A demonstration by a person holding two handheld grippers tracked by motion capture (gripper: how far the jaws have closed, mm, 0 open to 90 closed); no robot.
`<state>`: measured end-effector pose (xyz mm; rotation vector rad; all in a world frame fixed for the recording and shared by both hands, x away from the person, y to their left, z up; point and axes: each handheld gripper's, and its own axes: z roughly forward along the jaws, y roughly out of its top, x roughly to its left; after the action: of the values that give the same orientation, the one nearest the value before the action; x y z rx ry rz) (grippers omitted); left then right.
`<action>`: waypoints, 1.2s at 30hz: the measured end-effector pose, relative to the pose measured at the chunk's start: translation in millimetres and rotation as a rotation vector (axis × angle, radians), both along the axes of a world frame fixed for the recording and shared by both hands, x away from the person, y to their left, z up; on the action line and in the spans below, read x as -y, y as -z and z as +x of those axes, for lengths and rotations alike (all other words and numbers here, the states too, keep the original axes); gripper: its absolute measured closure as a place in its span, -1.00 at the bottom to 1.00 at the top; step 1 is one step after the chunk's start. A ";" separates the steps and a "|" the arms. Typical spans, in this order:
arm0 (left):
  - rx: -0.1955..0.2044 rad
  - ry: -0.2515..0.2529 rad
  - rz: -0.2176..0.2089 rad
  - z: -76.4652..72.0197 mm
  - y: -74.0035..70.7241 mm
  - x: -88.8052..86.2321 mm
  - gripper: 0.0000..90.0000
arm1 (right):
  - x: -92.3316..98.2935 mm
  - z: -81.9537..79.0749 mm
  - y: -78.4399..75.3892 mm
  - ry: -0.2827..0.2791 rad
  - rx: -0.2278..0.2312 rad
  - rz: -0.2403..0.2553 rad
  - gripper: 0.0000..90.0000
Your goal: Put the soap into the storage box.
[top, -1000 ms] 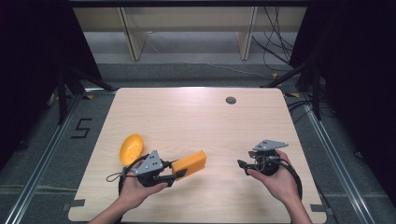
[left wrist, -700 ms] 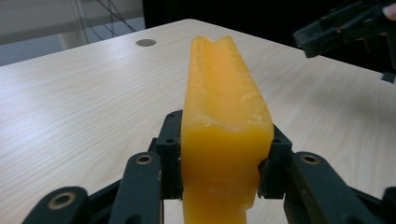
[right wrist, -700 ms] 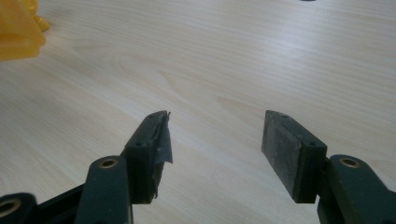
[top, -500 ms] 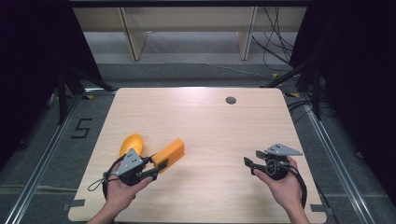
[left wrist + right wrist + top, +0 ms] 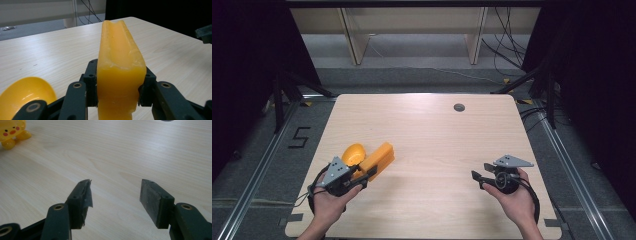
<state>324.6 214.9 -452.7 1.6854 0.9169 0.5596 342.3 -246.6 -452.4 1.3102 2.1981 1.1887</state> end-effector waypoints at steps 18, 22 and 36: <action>-0.009 -0.319 -0.028 -6.0 2.0 -36.1 0.34 | -1.1 0.3 0.9 -0.013 -0.002 -0.030 -0.07; 0.018 -0.409 -0.029 -4.8 -0.5 -42.2 0.34 | -2.7 1.2 2.2 -0.034 0.001 -0.034 -0.07; 0.045 -0.498 -0.074 -3.5 15.2 -39.6 0.34 | -3.6 1.1 4.0 -0.033 -0.028 -0.023 -0.07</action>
<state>321.1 254.6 -467.9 1.3703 1.3179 0.8769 343.3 -243.0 -456.4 1.2938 2.2552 1.1606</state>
